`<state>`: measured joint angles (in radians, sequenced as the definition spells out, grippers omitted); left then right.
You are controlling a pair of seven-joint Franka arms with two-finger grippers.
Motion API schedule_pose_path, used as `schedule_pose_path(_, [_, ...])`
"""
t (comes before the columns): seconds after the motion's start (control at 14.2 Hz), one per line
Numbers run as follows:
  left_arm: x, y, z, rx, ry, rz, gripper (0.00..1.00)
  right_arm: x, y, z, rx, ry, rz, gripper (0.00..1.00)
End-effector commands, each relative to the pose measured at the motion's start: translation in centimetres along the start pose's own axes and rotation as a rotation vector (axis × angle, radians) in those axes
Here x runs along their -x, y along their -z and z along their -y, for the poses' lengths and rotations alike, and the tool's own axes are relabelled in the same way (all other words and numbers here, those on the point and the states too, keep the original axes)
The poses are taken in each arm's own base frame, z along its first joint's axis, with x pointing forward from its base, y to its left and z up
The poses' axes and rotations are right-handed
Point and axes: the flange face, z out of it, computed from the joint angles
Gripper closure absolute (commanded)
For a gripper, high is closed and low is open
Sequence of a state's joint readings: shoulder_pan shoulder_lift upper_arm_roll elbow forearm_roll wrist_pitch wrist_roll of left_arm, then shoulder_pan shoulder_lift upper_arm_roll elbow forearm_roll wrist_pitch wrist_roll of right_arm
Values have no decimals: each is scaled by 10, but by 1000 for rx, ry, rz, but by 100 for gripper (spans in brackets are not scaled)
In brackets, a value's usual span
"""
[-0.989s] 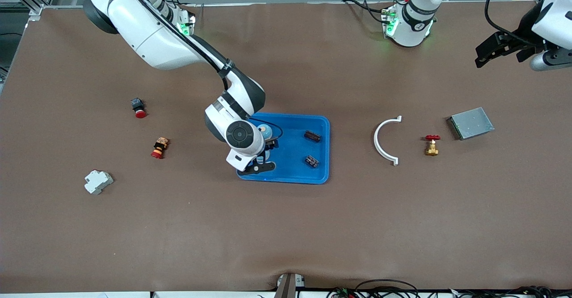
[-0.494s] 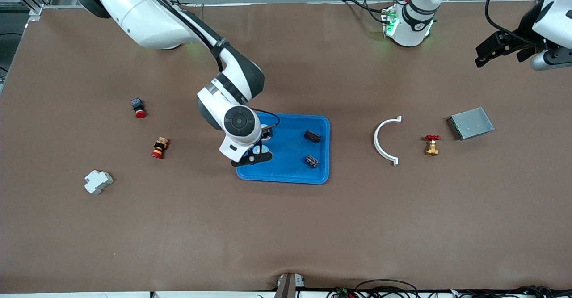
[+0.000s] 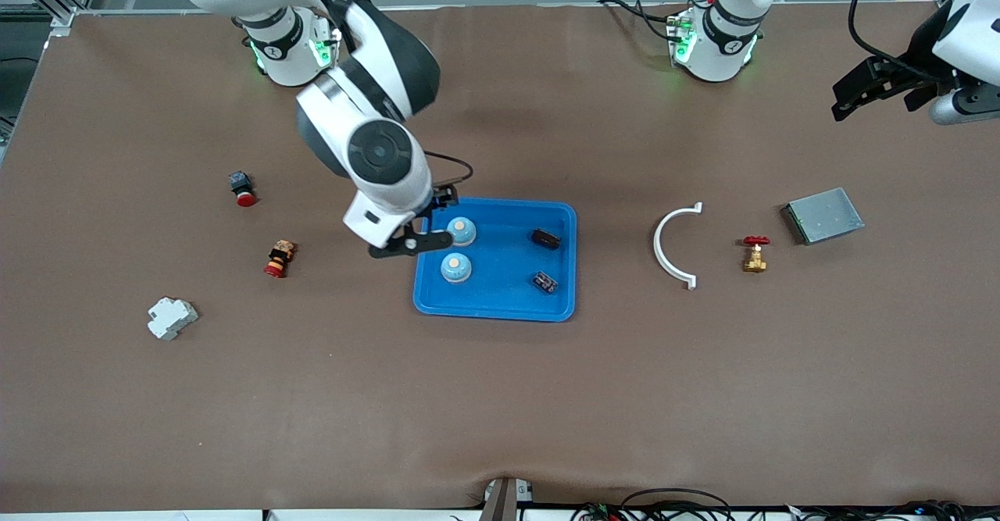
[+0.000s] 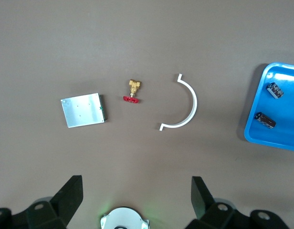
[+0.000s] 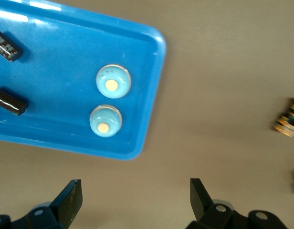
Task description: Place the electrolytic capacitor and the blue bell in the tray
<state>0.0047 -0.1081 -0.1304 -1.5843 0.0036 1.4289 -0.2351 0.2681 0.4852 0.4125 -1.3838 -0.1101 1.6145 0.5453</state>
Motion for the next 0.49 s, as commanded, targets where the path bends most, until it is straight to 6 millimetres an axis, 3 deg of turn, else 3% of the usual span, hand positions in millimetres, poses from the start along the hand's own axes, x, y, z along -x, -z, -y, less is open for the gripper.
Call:
schedule_pose_path(0.0, [-2,-4,-8,4,-31,-18,0,18,61,-60,-83,-102,-20,0])
schedule_pose_path(0.21, [8,5,-18,4,-54,-39,0,32,107,-118,-124,-191,-55,0])
schedule_pose_path(0.42, [8,5,-20,6,-65,-42,0,57,143,-156,-110,-231,-85,0])
